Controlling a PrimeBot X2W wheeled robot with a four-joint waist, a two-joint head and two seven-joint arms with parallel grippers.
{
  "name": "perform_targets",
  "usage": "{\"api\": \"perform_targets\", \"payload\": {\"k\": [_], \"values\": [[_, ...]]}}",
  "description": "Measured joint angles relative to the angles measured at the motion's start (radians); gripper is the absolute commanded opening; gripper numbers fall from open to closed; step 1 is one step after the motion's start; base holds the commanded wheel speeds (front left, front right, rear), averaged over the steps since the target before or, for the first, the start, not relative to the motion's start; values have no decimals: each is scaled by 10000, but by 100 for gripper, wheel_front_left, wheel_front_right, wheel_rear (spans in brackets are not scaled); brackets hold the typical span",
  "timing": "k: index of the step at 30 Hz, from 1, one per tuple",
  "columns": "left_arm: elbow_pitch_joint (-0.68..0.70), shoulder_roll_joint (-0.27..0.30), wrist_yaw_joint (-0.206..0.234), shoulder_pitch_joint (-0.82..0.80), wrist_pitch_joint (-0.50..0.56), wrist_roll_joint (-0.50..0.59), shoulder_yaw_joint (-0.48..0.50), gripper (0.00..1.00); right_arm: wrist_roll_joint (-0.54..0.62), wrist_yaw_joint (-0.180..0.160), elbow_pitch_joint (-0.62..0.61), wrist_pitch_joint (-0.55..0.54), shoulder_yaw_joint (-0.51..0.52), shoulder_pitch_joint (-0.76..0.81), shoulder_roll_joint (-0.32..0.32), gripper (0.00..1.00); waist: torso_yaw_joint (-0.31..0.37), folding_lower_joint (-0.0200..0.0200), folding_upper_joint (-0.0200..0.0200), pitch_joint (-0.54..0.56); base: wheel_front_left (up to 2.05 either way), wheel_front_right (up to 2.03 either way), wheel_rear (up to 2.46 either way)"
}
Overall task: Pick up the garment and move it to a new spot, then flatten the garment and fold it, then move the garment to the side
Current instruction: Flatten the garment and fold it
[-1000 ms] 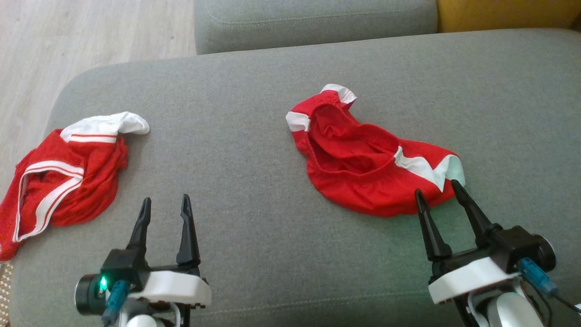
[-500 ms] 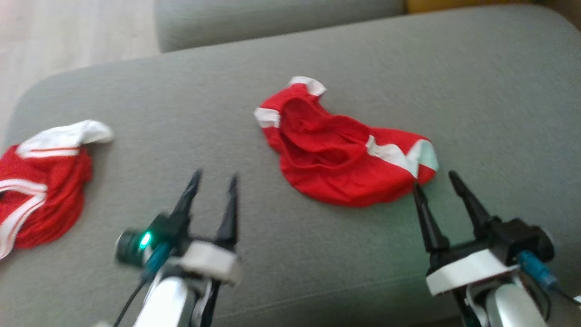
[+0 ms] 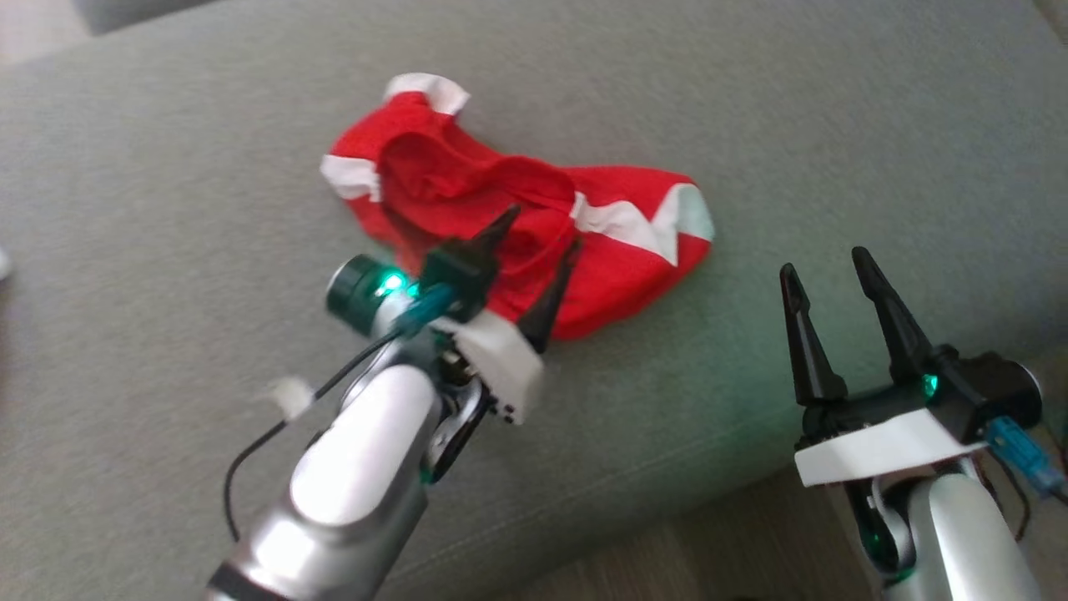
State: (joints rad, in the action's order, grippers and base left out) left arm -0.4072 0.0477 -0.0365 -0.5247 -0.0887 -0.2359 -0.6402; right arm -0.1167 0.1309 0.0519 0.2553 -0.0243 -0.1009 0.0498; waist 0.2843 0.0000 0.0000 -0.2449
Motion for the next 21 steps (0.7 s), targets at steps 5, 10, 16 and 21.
{"api": "perform_targets", "payload": {"k": [5, 10, 16, 21], "values": [[-660, -8, 159, -734, 656, -65, -690, 100, -92, 0, -31, 0, -230, -169, -2, 100, 510, 0, 0, -412, 0, 0, 0], [-1202, 2, 337, -1213, 713, -265, -848, 100, -180, 0, -31, 0, -242, -174, -4, 100, 880, 0, 0, -725, 0, 0, 0], [-1939, -2, 366, -1624, 573, -311, -842, 99, -270, 0, -31, 0, -242, -181, -4, 100, 1111, 0, 0, -926, 0, 0, 0], [-2351, -2, 370, -1787, 349, -311, -872, 0, -351, 0, -31, 0, -242, -212, -8, 100, 1190, 0, 0, -1005, 0, 0, 0]]}}
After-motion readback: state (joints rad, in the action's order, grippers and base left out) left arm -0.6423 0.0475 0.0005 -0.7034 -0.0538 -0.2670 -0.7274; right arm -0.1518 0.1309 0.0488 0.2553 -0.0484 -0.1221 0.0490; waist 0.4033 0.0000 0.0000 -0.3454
